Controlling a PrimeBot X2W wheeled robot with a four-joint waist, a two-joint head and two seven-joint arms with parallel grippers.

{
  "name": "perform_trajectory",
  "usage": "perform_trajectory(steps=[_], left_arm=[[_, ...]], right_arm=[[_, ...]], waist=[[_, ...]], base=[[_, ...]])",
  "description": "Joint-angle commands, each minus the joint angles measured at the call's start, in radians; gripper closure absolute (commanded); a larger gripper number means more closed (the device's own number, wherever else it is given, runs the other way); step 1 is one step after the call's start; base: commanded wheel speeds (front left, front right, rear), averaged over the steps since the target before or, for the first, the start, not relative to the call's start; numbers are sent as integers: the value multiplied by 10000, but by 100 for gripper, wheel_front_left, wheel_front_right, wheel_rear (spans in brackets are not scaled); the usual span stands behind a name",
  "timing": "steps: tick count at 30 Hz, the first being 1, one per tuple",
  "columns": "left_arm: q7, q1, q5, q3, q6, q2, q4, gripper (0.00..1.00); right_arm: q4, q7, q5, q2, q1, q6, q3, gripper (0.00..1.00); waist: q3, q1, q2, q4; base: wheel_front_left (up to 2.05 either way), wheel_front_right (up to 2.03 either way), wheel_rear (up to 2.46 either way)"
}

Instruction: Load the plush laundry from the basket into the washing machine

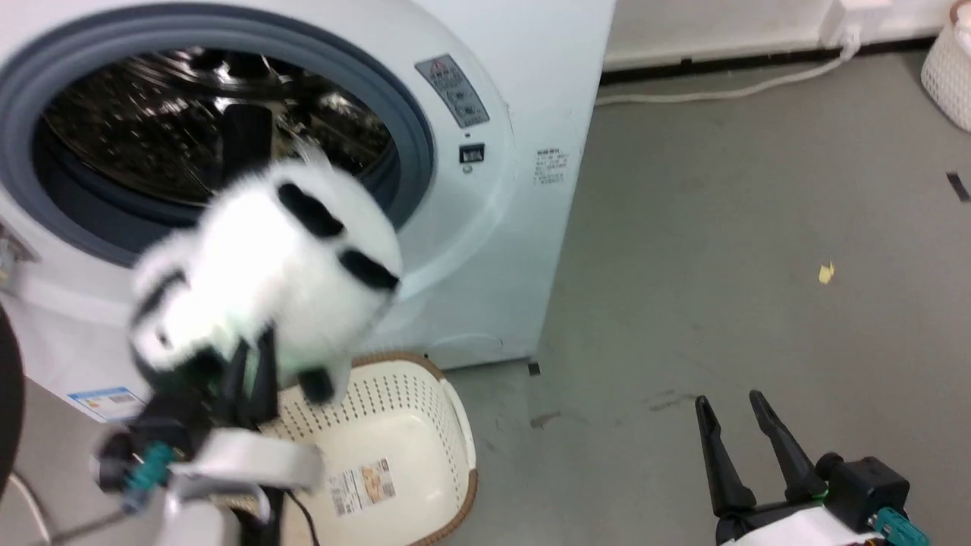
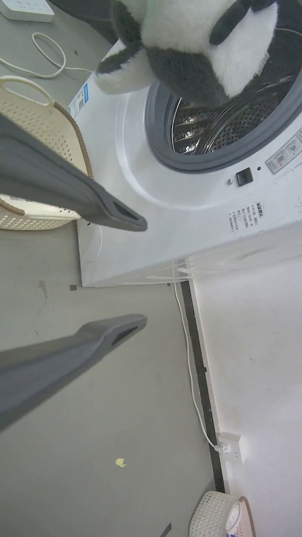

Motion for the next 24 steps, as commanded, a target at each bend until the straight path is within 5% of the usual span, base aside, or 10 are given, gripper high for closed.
perform_trajectory(steps=[1,13,24], left_arm=[[-58,-387,54,189,16,160,-229,100],[1493,-4532,209,799,-416,2069,-12,100],[3311,-8965,1050,-1,-916,3419,3118,100]], right_arm=[[-86,-45,-10,17,-131,-7,33,0],[-286,-46,397,17,-1232,-7,216,0],[-345,-46,1109,17,-2040,-7,501,0]], waist=[[389,0,0,-175],[2717,0,0,-1143],[4418,0,0,-1881]], base=[[0,0,0],[0,0,0],[0,0,0]])
